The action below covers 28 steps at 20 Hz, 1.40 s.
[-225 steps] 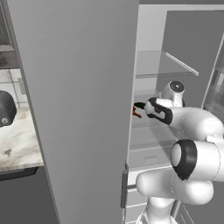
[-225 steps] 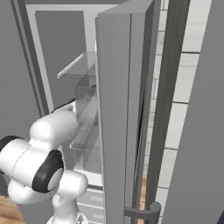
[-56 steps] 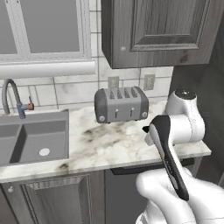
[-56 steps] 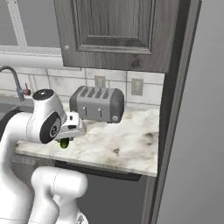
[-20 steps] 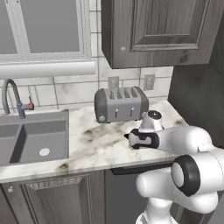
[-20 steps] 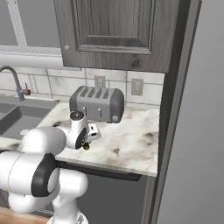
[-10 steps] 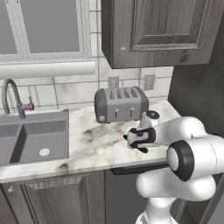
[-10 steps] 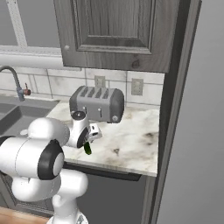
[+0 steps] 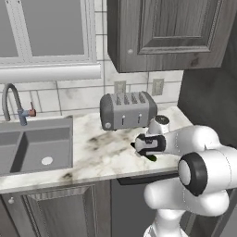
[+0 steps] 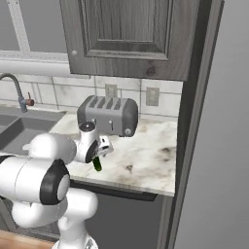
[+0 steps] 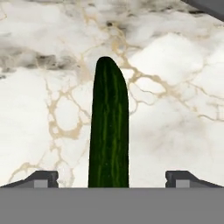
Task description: Open the fridge, remove the apple, cucumber, and chicken drumstick, and place them on any counter.
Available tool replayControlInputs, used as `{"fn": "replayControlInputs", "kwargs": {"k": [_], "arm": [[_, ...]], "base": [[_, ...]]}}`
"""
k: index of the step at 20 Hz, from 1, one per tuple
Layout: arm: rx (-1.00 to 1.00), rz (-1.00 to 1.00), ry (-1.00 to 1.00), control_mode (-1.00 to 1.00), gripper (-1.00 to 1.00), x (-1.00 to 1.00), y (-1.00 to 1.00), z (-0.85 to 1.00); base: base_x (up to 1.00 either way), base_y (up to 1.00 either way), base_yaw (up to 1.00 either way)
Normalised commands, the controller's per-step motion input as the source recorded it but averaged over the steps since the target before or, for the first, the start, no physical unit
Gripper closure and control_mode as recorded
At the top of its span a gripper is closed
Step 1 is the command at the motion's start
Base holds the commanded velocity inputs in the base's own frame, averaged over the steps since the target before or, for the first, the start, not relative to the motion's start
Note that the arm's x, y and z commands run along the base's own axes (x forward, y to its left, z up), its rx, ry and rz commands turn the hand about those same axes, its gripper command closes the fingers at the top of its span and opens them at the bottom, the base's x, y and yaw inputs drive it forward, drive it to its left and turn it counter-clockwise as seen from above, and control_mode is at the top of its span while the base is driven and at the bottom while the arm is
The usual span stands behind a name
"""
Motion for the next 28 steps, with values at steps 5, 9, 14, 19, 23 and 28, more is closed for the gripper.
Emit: {"fn": "replayControlInputs", "kwargs": {"k": [5, 9, 14, 19, 23, 28], "arm": [[0.03, -0.07, -0.01, -1.00, -1.00, -0.54, 0.00, 0.97], [0.10, -0.15, 0.00, -1.00, -1.00, -0.54, 0.00, 1.00], [0.15, -0.12, 0.00, -1.00, -1.00, -0.61, -0.01, 1.00], [0.11, -0.11, 0.00, -1.00, -1.00, -0.79, -0.06, 0.92], [0.11, -0.14, 0.00, -1.00, -1.00, -0.61, 0.00, 1.00], [0.00, -0.14, 0.00, -1.00, -1.00, -0.47, 0.00, 0.85]], "base": [[0.00, 0.00, 0.00], [0.00, 0.00, 0.00], [0.00, 0.00, 0.00], [0.00, 0.00, 0.00], [0.00, 0.00, 0.00], [0.00, 0.00, 0.00]]}}
